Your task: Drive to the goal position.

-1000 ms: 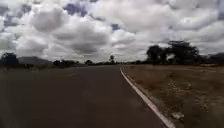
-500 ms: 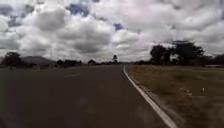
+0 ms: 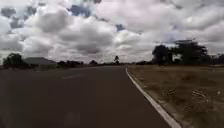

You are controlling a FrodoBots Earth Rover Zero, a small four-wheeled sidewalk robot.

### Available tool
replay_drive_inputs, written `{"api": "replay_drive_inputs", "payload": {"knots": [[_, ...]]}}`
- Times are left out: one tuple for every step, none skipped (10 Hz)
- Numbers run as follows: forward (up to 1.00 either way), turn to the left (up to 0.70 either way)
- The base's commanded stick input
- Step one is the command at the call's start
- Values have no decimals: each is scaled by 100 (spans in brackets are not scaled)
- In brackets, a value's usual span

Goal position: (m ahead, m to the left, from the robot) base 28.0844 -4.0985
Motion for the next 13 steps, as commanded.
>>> {"api": "replay_drive_inputs", "payload": {"knots": [[85, 0], [85, 0], [85, 0], [85, -5], [85, -20], [85, -24], [85, -27], [85, -15], [85, 0], [85, -1], [85, -1], [85, -2], [85, -28]]}}
